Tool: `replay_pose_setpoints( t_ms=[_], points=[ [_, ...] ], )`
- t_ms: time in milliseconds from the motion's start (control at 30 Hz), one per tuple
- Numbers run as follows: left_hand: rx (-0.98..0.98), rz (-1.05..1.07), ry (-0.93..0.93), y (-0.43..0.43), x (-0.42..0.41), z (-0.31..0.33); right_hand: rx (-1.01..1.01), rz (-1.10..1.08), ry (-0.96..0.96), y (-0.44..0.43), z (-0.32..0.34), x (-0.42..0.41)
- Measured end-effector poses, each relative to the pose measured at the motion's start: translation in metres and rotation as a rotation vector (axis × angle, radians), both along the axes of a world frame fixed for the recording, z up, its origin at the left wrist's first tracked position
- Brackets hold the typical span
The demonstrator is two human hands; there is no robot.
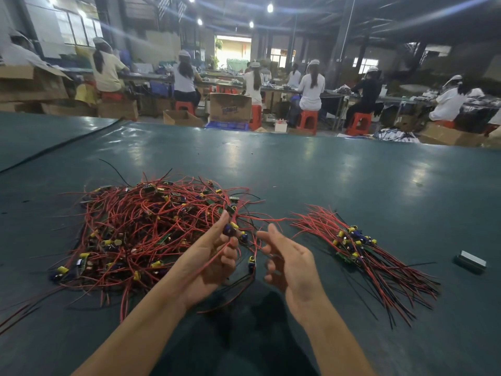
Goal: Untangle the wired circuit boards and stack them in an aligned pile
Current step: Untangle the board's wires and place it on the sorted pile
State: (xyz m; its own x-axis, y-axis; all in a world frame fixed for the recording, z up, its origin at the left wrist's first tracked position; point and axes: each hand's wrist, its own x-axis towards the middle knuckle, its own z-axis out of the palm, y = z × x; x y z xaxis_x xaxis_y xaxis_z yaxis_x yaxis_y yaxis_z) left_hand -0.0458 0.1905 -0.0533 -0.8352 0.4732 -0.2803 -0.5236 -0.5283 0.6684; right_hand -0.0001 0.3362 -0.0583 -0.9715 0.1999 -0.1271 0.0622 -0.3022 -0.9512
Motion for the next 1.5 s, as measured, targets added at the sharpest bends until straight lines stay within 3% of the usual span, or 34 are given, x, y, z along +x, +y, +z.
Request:
replay_pose_setpoints(
  t_ms=[200, 400, 500, 633, 700, 800, 967, 1067, 1500],
  points=[
    [-0.056, -0.19, -0.078, 0.008, 0.009, -0.001, -0.038, -0.025, 0.012, -0.022, -0.006, 0.001],
    [0.041, -0.127, -0.121, 0.011, 0.012, -0.003, -0.161, -0.157, 0.006, -0.025, -0.008, -0.002],
    [-0.086, -0.069, -0.044, 0.022, 0.013, -0.011, -0.174, -0.265, 0.03, -0.029, -0.007, -0.003],
    [-0.397, -0.08, 0.313, 0.031, 0.02, -0.026, -0.228, -0.443, 0.088, -0.028, -0.007, -0.003],
    [-0.454, -0.109, 0.501, 0.029, 0.024, -0.026, -0.232, -0.476, 0.115, -0.027, -0.007, -0.001],
    [-0.457, 0.008, 0.631, 0.03, 0.028, -0.025, -0.244, -0.432, 0.135, -0.031, -0.007, 0.003],
    [-0.342, 0.3, 0.592, 0.036, 0.026, -0.022, -0.19, -0.362, 0.167, -0.046, -0.01, 0.007],
    [-0.251, 0.281, 0.62, 0.034, 0.025, -0.022, -0.195, -0.343, 0.149, -0.049, -0.01, 0.009],
    [-0.378, 0.422, 0.654, 0.031, 0.021, -0.019, -0.319, -0.491, -0.043, -0.018, 0.003, -0.005]
  ],
)
